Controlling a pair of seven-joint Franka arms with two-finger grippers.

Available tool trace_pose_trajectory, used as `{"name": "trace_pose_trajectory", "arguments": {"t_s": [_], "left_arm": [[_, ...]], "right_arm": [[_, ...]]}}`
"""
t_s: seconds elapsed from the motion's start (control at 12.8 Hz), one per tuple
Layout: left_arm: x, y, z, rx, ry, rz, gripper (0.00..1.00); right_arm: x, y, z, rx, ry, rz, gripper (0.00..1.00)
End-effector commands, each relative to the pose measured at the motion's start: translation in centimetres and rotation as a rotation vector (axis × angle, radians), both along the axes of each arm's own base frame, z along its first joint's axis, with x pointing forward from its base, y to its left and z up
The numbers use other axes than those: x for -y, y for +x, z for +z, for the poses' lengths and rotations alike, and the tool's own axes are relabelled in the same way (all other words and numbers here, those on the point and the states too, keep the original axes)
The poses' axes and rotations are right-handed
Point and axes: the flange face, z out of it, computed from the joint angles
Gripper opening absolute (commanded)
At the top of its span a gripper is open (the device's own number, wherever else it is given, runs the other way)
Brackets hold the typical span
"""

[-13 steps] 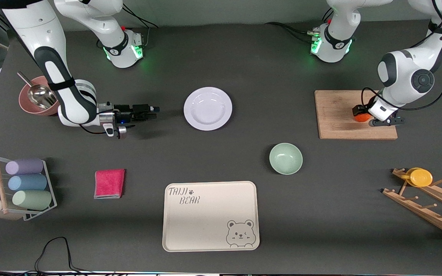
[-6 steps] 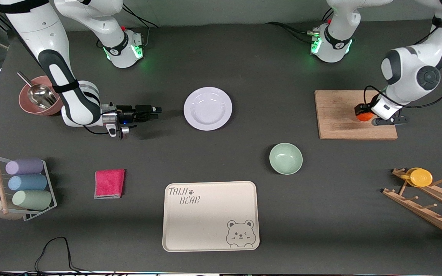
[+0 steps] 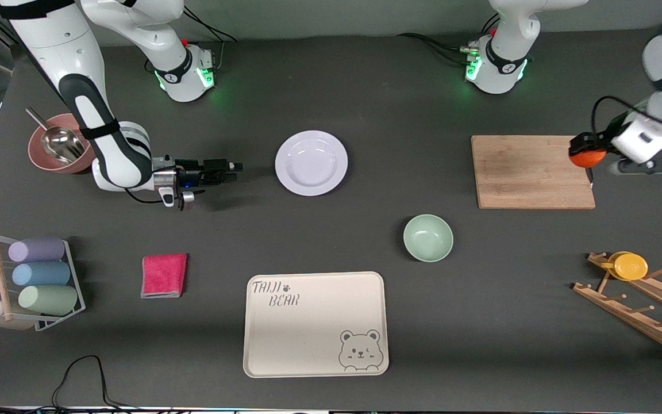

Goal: Place orange and plate with both arms
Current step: 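Carry the orange with the left gripper over the white plate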

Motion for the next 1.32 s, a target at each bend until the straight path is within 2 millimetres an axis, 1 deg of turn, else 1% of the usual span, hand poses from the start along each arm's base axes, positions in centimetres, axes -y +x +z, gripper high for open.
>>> {"name": "trace_pose_trajectory", "arguments": {"t_s": [0.0,0.08,0.16,0.23,0.31,0.55,0.7,0.78,0.86,0.93,1.09,1.17,1.25], "left_arm": [[1.1,1.9,7.2,-0.020,0.029,-0.017,0.00],[1.2,2.0,9.6,-0.027,0.033,-0.016,0.00],[2.3,2.1,11.9,-0.024,0.038,-0.032,0.00],[2.9,2.4,13.4,-0.024,0.042,-0.036,0.00],[3.0,2.3,14.1,-0.031,0.043,-0.035,0.00],[3.4,2.4,14.0,-0.036,0.045,-0.034,0.00],[3.6,2.3,14.3,-0.037,0.046,-0.036,0.00],[3.6,2.5,14.2,-0.039,0.045,-0.039,0.00],[3.5,2.8,13.4,-0.057,0.045,-0.037,0.00],[3.7,2.6,13.7,-0.057,0.046,-0.035,0.00],[5.3,2.4,14.8,-0.061,0.055,-0.037,0.00],[7.1,2.5,14.7,-0.060,0.060,-0.018,0.00],[9.6,2.4,14.7,-0.058,0.071,-0.011,0.00]], "right_arm": [[-0.5,0.6,0.4,0.011,-0.007,-0.005,1.00],[-0.5,1.0,0.7,-0.009,-0.019,-0.008,1.00],[-0.4,1.4,1.1,-0.021,-0.035,0.004,1.00],[-0.4,1.6,1.3,-0.031,-0.040,-0.001,1.00],[-0.4,1.6,1.3,-0.031,-0.041,-0.001,1.00],[-0.4,1.7,1.5,-0.038,-0.044,-0.006,1.00],[-0.4,1.8,1.5,-0.038,-0.044,-0.008,1.00],[-0.4,1.8,1.5,-0.038,-0.044,-0.008,1.00],[-0.4,1.8,1.6,-0.036,-0.045,-0.009,1.00],[-0.4,1.9,1.6,-0.033,-0.049,-0.010,1.00],[-0.4,1.9,1.6,-0.029,-0.055,-0.012,1.00],[-0.4,2.1,2.0,-0.020,-0.054,-0.010,1.00],[-0.3,2.1,2.0,-0.019,-0.055,-0.012,1.00]]}}
